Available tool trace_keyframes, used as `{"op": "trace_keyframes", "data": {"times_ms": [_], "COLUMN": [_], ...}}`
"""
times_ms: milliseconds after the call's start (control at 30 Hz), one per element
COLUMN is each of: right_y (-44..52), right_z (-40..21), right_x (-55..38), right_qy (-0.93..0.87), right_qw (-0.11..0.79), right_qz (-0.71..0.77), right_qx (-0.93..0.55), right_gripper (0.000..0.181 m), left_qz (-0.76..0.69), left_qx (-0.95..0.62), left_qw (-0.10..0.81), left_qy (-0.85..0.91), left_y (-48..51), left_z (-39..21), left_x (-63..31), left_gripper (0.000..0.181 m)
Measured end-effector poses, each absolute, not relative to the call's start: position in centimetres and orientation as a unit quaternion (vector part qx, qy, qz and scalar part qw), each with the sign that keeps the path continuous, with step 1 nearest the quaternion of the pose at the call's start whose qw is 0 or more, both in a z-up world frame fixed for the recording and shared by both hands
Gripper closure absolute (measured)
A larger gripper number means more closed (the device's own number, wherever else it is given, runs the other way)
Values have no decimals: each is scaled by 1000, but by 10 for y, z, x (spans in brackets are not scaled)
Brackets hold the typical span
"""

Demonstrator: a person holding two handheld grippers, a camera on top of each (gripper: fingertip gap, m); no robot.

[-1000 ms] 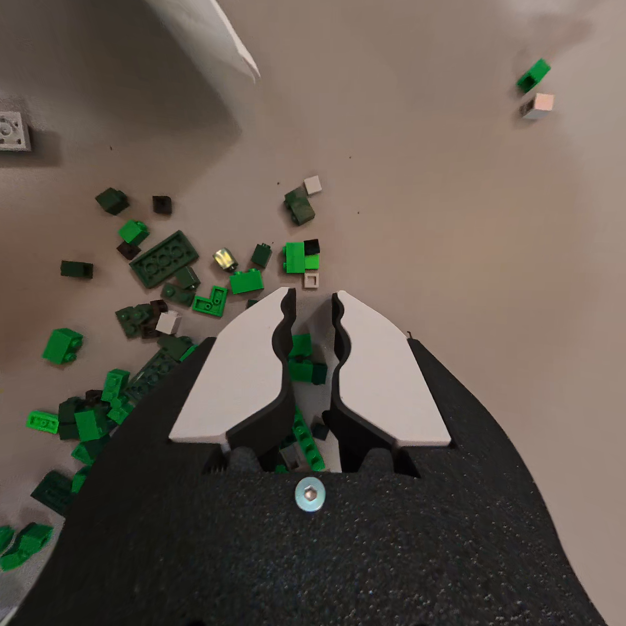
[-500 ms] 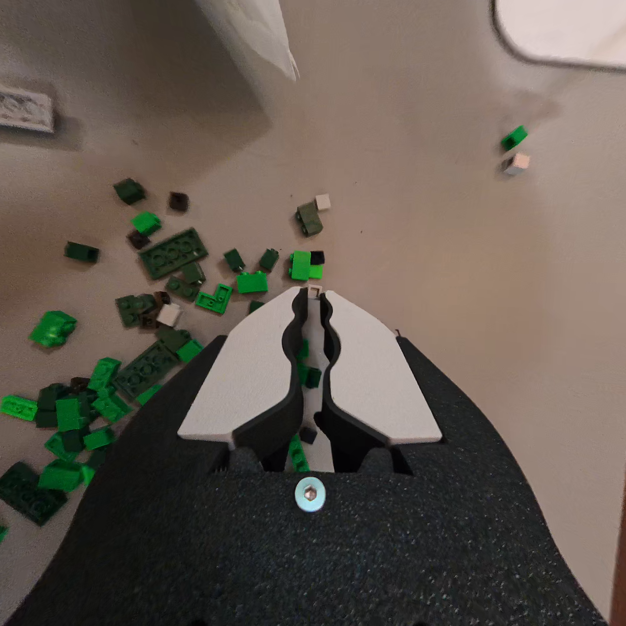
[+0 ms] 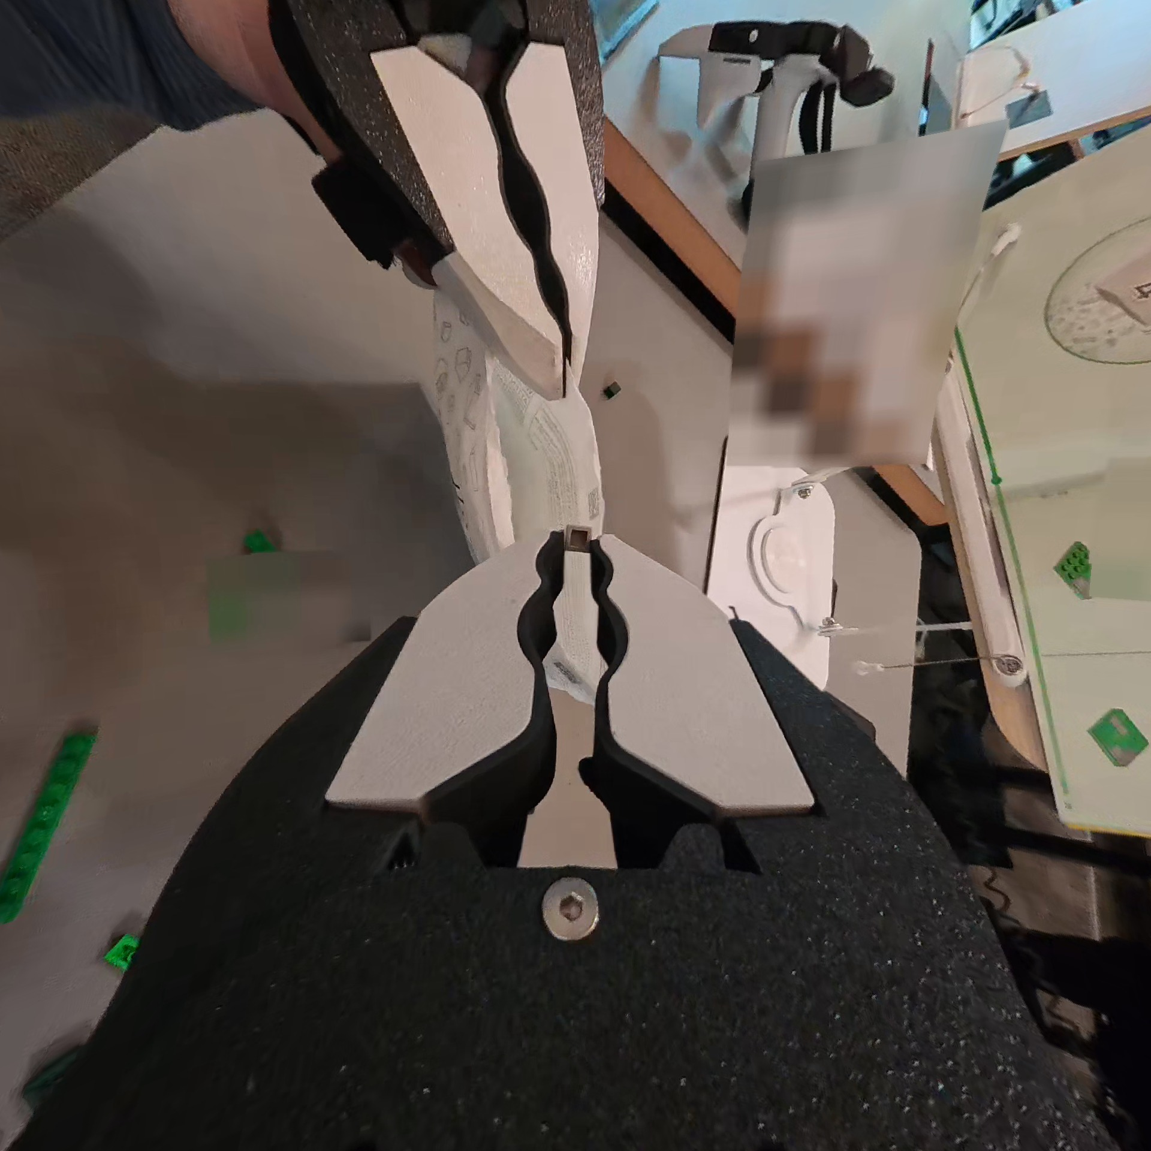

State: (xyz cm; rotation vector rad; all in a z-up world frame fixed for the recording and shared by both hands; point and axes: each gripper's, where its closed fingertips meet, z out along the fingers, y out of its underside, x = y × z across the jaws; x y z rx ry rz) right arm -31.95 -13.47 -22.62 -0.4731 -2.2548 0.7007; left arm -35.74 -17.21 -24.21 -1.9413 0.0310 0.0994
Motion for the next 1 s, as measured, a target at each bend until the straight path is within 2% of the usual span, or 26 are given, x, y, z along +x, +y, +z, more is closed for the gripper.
{"op": "trace_keyframes", "data": {"times_ms": [67,167,267,400,533,833,1000], "right_y": [-135,-128,-95,-44,-32,-21,-20], "right_z": [-229,-222,-227,-298,-351,-381,-384], "right_x": [-323,-321,-316,-313,-321,-327,-327], "right_qy": [-876,-866,-844,-853,-869,-891,-896], "right_qw": [354,364,344,236,166,95,91], "right_qz": [266,275,307,264,224,175,178], "right_qx": [-190,-203,-275,-383,-408,-408,-397], "right_gripper": [160,157,157,158,156,157,160], "left_qz": [38,38,42,42,42,38,37], "left_qx": [-823,-824,-824,-821,-823,-824,-823], "left_qw": [566,565,564,570,566,566,567], "left_qy": [12,9,3,-2,-2,0,-1], "left_y": [-173,-174,-176,-178,-177,-176,-176], "left_z": [-242,-242,-242,-240,-243,-243,-243], "left_x": [-358,-360,-364,-368,-369,-367,-368], "left_gripper": [181,181,181,181,181,181,181]}}
